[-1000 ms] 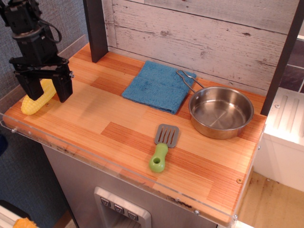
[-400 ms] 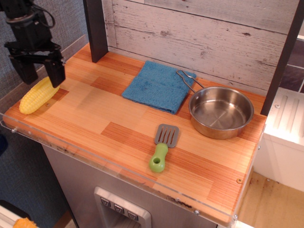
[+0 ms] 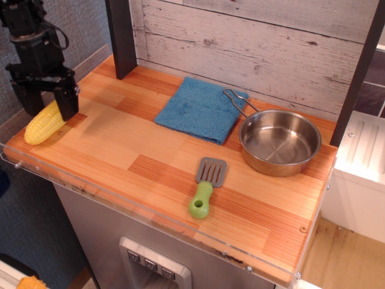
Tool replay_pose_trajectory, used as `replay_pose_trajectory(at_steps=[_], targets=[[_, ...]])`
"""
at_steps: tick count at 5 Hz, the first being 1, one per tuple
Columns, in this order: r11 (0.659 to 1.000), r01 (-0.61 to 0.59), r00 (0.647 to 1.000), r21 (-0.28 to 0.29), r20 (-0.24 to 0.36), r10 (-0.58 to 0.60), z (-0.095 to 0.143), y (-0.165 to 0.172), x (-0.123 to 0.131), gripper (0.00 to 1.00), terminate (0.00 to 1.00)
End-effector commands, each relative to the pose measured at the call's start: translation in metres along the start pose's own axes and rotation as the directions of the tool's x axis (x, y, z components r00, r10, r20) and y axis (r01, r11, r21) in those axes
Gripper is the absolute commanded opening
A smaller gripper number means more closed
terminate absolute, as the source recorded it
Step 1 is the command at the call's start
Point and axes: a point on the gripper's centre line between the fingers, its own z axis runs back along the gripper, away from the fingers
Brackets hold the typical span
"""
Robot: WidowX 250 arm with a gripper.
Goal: Put the corn onto the cloth.
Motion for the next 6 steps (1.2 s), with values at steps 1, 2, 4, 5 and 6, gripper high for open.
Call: replay_pose_trajectory(at_steps=[1, 2, 4, 5, 6], targets=[[0.999, -0.007, 1.0, 0.04, -0.012, 0.007, -0.011, -0.002, 0.001, 1.0, 0.0], [0.998, -0.015, 1.0, 0.068, 0.026, 0.013, 0.001, -0.005, -0.002, 0.0, 0.0], [0.999, -0.013, 0.991, -0.031, 0.135, 0.017, 0.047, -0.068, 0.008, 0.0, 0.0], [0.998, 0.028, 0.995, -0.055, 0.1, -0.023, 0.038, -0.115, 0.027, 0.0, 0.0], [0.998, 0.055, 0.996, -0.038, 0.068, -0.052, 0.021, -0.15, 0.045, 0.0, 0.0]])
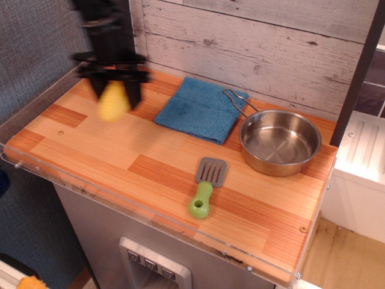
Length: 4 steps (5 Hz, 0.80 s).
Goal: Put the corn onto the cloth.
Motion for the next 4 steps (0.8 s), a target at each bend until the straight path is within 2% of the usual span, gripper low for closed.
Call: replay_pose_trajectory(at_steps=[1, 2, 3, 4], targets=[[0.999, 0.032, 0.999, 0.044, -0.01, -0.031, -0.02, -0.046, 0.036, 0.0, 0.0], [0.998, 0.019, 1.0, 0.057, -0.012, -0.018, -0.027, -0.051, 0.053, 0.0, 0.0], [0.999, 0.016, 1.0, 0.047, -0.006, -0.015, -0.025, -0.054, 0.061, 0.0, 0.0], [0.999, 0.026, 1.0, 0.038, -0.002, -0.026, -0.02, -0.056, 0.063, 1.0, 0.0]])
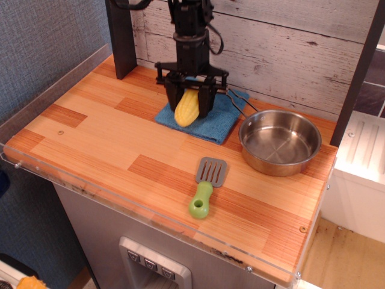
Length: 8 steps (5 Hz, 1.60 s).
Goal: Put the corn onto the cloth.
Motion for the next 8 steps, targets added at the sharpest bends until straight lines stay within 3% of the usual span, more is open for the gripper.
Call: replay_pose_trajectory(at_steps=[1, 2, 4, 5, 8], targets=[[1.0, 0.031, 0.998, 0.005, 0.053, -0.031, 0.027, -0.001, -0.002, 1.0, 0.0], [0.997, 0.077, 0.994, -0.008, 0.073, -0.076, 0.04, 0.0, -0.004, 1.0, 0.0], [0.992, 0.112, 0.985, 0.05, 0.128, -0.118, 0.083, 0.019, -0.052, 1.0, 0.0], [0.993, 0.096, 0.988, 0.074, 0.115, -0.104, 0.077, 0.03, -0.075, 1.0, 0.0], [0.995, 0.067, 0.988, 0.072, 0.134, -0.076, 0.074, 0.033, -0.089, 1.0, 0.0]])
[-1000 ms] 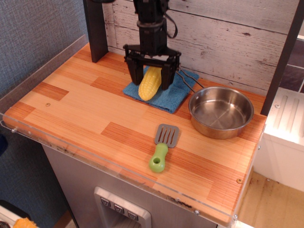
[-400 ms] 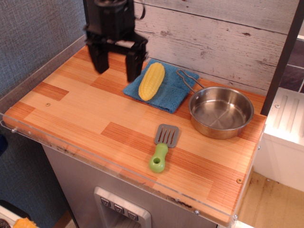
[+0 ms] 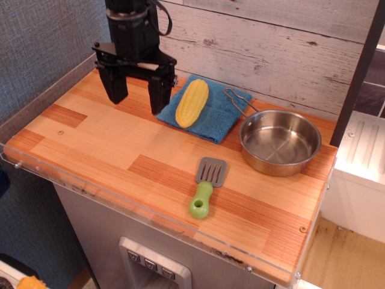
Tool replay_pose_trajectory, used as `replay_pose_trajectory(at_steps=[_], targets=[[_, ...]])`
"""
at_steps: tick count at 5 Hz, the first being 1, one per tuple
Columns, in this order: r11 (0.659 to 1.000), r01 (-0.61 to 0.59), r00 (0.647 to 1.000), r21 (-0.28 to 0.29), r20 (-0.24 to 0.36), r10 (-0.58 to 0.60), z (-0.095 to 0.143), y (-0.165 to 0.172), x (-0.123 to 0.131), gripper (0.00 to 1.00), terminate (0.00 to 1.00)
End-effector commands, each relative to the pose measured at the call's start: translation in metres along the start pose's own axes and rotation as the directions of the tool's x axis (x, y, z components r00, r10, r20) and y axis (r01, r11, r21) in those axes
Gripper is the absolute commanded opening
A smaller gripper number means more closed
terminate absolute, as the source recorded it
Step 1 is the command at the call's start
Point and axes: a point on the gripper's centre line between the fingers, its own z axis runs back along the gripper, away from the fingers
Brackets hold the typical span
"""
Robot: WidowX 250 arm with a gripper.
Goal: Put the corn onto the cloth.
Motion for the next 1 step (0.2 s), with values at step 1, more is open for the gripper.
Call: replay_pose_trajectory(at_steps=[1], targets=[[1.0, -0.001, 0.999, 0.011, 0.046, 0.001, 0.0142, 0.0019, -0.0024, 1.0, 1.0]])
